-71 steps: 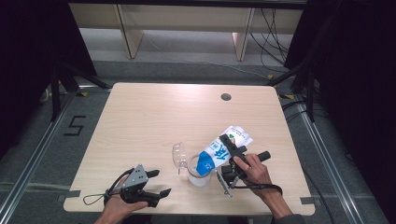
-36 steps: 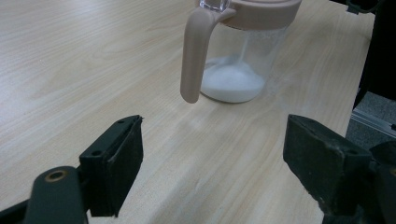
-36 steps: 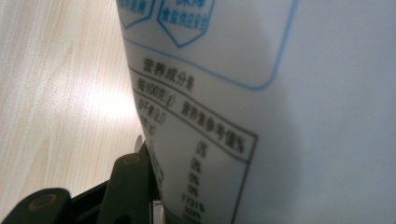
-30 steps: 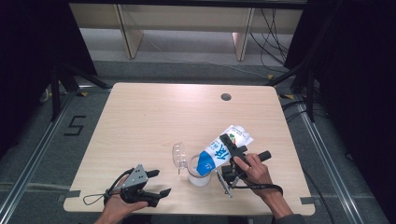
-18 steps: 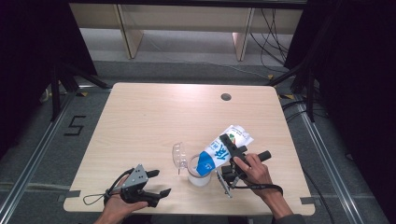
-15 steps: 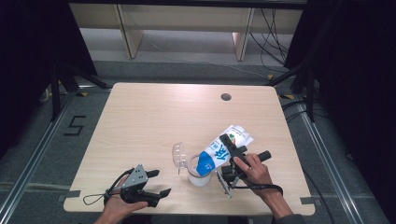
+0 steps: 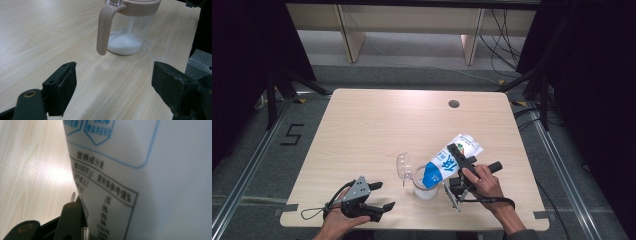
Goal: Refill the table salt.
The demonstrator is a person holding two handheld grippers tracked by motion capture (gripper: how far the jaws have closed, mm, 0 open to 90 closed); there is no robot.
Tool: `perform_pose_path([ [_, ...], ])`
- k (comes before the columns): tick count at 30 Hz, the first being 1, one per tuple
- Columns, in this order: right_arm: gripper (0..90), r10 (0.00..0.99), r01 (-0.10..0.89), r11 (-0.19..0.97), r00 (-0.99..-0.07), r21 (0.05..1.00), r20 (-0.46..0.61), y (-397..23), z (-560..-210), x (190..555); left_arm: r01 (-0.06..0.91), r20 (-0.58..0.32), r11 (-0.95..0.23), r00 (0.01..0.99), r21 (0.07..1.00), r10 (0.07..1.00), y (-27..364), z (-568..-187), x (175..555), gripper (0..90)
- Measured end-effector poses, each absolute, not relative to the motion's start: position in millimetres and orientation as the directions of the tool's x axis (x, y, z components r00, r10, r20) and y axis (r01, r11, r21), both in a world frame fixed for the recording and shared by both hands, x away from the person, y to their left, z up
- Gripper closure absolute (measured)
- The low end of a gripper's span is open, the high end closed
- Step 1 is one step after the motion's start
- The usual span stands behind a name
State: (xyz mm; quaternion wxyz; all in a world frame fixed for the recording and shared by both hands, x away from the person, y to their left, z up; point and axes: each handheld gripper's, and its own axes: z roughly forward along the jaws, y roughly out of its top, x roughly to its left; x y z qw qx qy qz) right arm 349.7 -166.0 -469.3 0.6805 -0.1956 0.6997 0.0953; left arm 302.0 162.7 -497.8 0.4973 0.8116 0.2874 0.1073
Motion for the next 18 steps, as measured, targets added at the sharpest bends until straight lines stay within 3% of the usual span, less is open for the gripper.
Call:
perform_pose_path([
  [2,55.8,-0.109,-0.376,0.923,-0.036,-0.087,-0.993,-167.5,-473.1,348.7,0.357,-0.109,-0.341,0.813,0.869,0.572,162.7,-497.8,302.2,19.8],
  [9,56.2,-0.157,-0.389,0.91,0.006,-0.147,-0.988,-166.0,-468.4,348.6,0.359,-0.113,-0.333,0.809,0.872,0.577,162.1,-498.2,301.9,19.8],
  [11,56.3,-0.129,-0.379,0.918,-0.018,-0.113,-0.991,-167.1,-471.1,348.6,0.355,-0.107,-0.341,0.812,0.87,0.573,162.5,-498.1,302.2,19.8],
  [18,56.4,-0.141,-0.372,0.92,-0.014,-0.126,-0.99,-166.8,-470.0,347.7,0.356,-0.11,-0.337,0.811,0.872,0.575,162.1,-498.2,302.1,19.8],
])
